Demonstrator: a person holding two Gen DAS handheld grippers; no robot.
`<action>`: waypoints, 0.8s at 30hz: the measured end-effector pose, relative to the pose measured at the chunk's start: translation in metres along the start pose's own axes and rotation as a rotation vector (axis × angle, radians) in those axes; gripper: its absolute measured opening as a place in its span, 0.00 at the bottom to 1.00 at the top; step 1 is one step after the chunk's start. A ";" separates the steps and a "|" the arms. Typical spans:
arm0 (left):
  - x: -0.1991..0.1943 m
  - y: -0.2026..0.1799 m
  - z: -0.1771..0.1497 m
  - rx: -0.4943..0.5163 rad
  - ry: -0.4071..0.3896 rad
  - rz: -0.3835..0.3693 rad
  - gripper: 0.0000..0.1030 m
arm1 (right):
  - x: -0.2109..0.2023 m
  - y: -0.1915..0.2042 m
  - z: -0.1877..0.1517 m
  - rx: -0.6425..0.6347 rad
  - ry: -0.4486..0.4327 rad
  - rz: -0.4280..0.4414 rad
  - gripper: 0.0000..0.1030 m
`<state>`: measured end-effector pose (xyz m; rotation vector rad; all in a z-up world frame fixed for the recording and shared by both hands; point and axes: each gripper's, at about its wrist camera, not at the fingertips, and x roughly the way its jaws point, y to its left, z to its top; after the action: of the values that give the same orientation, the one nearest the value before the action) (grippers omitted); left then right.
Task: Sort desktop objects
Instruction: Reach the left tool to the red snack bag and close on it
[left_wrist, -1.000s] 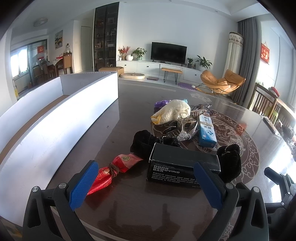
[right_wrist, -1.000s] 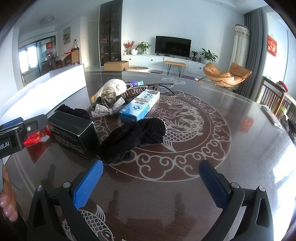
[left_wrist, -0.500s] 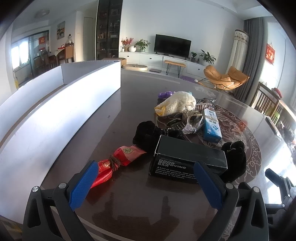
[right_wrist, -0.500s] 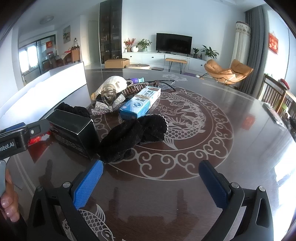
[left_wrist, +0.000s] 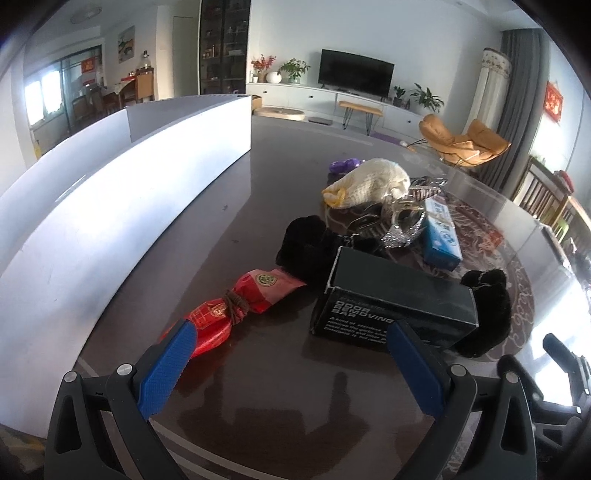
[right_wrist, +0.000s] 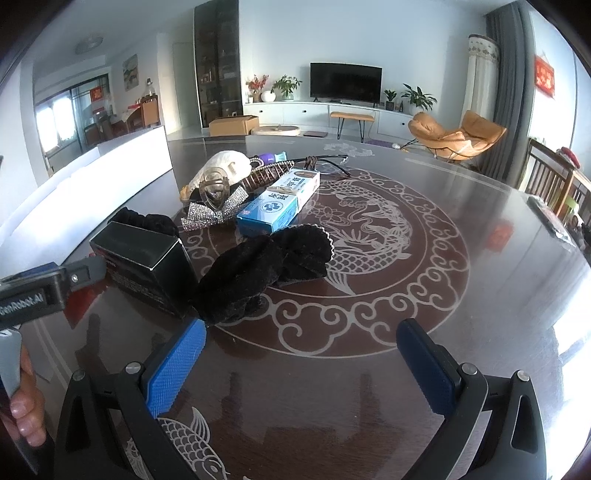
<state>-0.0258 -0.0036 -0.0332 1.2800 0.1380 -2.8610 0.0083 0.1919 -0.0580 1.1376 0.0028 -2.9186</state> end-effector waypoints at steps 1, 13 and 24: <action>0.002 0.000 0.000 -0.001 0.005 0.006 1.00 | 0.000 -0.001 0.000 0.005 -0.001 0.002 1.00; 0.044 -0.024 0.020 0.129 0.006 0.184 1.00 | -0.003 -0.005 0.001 0.018 -0.009 0.022 1.00; 0.017 0.011 0.086 0.189 -0.045 0.066 1.00 | -0.006 -0.007 0.001 0.029 -0.015 0.030 1.00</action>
<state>-0.1007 -0.0210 0.0100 1.2198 -0.1757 -2.9014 0.0119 0.1990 -0.0534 1.1095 -0.0566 -2.9097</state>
